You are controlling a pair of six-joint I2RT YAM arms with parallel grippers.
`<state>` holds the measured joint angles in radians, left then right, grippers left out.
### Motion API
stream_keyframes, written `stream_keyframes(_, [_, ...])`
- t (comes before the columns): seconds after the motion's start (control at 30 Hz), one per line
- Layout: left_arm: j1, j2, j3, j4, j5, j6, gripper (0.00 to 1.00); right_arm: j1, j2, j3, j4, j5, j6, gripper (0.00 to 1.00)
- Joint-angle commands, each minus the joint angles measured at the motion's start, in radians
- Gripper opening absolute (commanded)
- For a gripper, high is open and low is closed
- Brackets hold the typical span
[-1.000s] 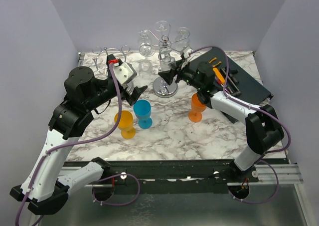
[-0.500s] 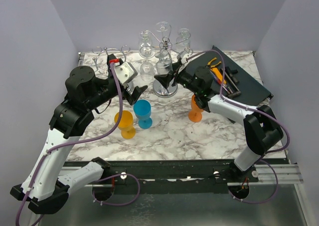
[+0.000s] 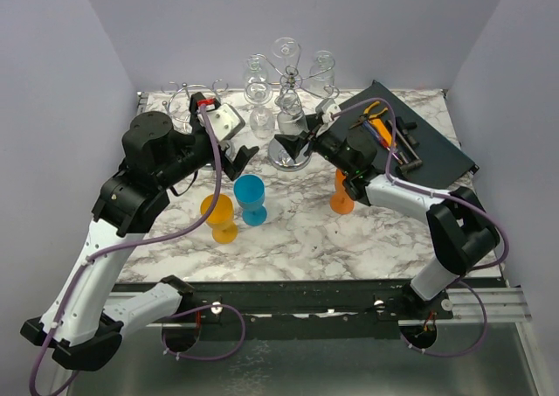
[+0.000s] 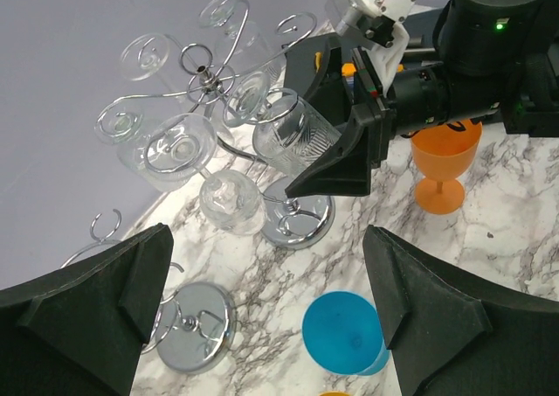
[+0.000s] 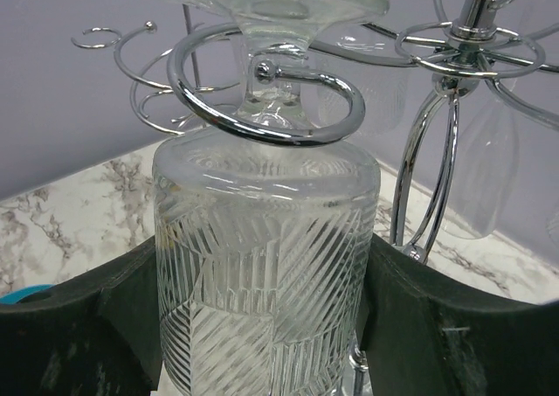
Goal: Place the wine glass upside down on the wine glass rack
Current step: Turn the wine glass upside down at the wine rack.
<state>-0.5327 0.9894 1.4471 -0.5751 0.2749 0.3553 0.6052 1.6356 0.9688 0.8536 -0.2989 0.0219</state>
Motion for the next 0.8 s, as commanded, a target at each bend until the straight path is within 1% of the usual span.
stream_keyframes(0.0, [-0.006,0.007,0.024,-0.019,-0.043,-0.016,0.99,0.011,-0.054,-0.026,0.091,0.015,-0.069,0.0])
stream_keyframes(0.13, [-0.006,0.014,0.032,-0.02,-0.046,-0.021,0.99,0.016,-0.05,-0.024,0.081,0.025,-0.127,0.0])
stream_keyframes(0.33, [-0.006,0.024,0.041,-0.02,-0.058,-0.026,0.99,0.018,-0.016,-0.031,0.148,0.028,-0.162,0.0])
stream_keyframes(0.5, [-0.006,0.035,0.051,-0.02,-0.072,-0.026,0.99,0.017,0.042,-0.058,0.306,0.019,-0.153,0.0])
stream_keyframes(0.67, [-0.006,0.038,0.056,-0.023,-0.086,-0.015,0.99,0.018,0.102,-0.106,0.506,0.045,-0.097,0.0])
stream_keyframes(0.77, [-0.006,0.041,0.065,-0.026,-0.091,-0.015,0.99,0.017,0.133,-0.124,0.599,0.051,-0.065,0.0])
